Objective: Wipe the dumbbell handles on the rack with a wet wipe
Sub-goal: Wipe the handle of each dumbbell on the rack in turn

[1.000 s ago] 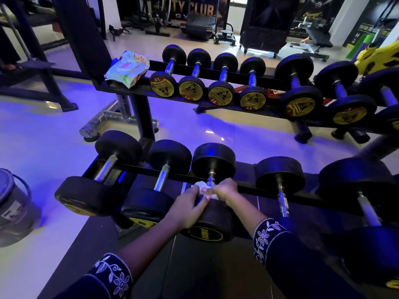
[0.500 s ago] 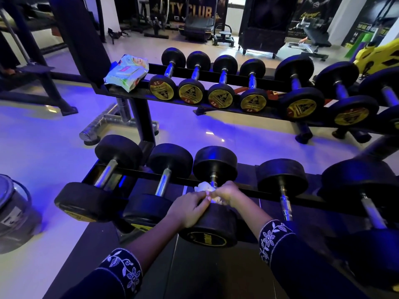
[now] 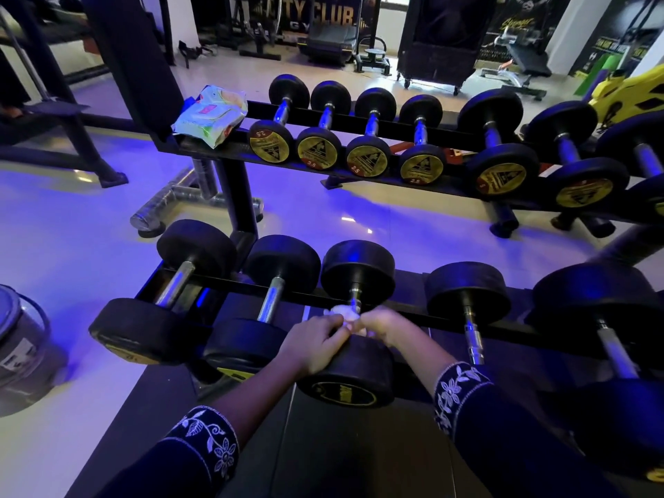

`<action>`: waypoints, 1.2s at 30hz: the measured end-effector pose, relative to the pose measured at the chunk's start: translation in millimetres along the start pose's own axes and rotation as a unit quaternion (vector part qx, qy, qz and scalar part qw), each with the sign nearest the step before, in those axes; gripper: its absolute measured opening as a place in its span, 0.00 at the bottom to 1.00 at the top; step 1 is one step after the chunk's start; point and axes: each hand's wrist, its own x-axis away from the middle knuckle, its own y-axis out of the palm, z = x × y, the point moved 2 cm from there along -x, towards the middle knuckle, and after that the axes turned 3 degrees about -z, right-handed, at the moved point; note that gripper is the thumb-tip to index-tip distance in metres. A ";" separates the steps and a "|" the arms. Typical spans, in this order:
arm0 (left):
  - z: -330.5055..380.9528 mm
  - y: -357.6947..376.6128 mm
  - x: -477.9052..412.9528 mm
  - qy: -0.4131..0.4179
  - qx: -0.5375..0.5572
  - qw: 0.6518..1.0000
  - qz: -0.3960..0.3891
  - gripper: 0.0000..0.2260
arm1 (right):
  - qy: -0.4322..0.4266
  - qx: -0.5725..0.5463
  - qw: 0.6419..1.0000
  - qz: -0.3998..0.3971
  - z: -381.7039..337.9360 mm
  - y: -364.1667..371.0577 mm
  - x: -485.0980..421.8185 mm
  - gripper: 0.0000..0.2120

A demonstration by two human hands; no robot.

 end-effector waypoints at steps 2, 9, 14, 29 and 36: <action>-0.1 0.0 0.1 0.000 0.002 1.000 -0.001 0.11 | 0.004 0.002 0.999 -0.032 4.8 1.1 -2.5 0.11; 1.8 -1.4 1.9 0.006 0.029 1.000 0.001 0.13 | -0.046 -0.216 0.972 0.074 -23.9 -16.2 -42.6 0.20; 4.3 -2.5 2.6 0.012 0.016 1.000 0.002 0.12 | -0.038 -0.173 0.984 -0.031 1.4 -5.2 -19.5 0.09; -2.1 2.2 -2.9 0.013 -0.008 1.000 0.001 0.16 | -0.032 -0.254 0.966 -0.027 11.0 4.5 -13.2 0.14; -2.9 4.1 -5.4 0.018 -0.011 1.000 0.003 0.17 | 0.002 -0.353 0.936 0.005 -19.5 4.5 0.3 0.16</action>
